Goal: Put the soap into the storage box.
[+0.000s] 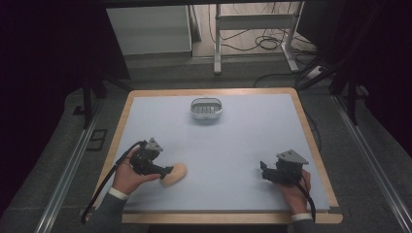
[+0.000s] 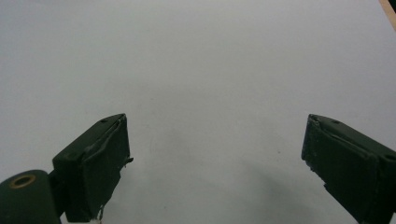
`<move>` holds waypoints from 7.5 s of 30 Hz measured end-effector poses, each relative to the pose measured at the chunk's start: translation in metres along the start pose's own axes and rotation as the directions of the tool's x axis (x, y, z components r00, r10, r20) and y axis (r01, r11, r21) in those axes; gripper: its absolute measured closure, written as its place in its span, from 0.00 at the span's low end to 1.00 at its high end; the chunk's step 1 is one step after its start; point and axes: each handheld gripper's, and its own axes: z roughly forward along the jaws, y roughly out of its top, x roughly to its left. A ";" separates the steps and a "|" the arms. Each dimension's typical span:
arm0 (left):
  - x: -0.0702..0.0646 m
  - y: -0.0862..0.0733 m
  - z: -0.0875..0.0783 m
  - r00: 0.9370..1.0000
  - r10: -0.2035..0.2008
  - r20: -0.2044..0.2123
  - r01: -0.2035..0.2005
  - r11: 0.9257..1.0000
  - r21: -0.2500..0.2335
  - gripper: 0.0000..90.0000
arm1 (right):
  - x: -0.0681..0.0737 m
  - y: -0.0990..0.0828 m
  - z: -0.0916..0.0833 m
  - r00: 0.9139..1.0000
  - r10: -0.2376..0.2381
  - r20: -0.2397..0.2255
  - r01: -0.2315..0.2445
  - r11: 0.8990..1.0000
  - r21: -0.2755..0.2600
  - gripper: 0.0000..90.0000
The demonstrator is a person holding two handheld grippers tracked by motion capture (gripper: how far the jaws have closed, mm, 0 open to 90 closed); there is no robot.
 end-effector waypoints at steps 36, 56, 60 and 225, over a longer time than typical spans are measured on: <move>-0.022 0.000 0.044 0.997 0.042 0.066 -0.054 0.982 0.180 0.34 | 0.000 0.000 0.001 1.000 0.001 0.012 -0.001 1.000 0.010 0.08; -0.010 0.004 0.027 0.998 0.026 0.062 -0.033 0.992 0.123 0.36 | 0.000 0.000 0.001 1.000 0.007 0.015 -0.007 1.000 0.010 0.08; -0.007 0.010 0.022 0.998 0.028 0.057 -0.034 0.994 0.107 0.36 | 0.000 0.000 0.001 1.000 0.007 0.015 -0.007 1.000 0.010 0.09; 0.081 0.218 0.092 0.992 0.124 0.014 -0.125 0.987 0.103 0.36 | -0.002 0.000 0.001 1.000 0.026 0.015 -0.026 1.000 0.011 0.08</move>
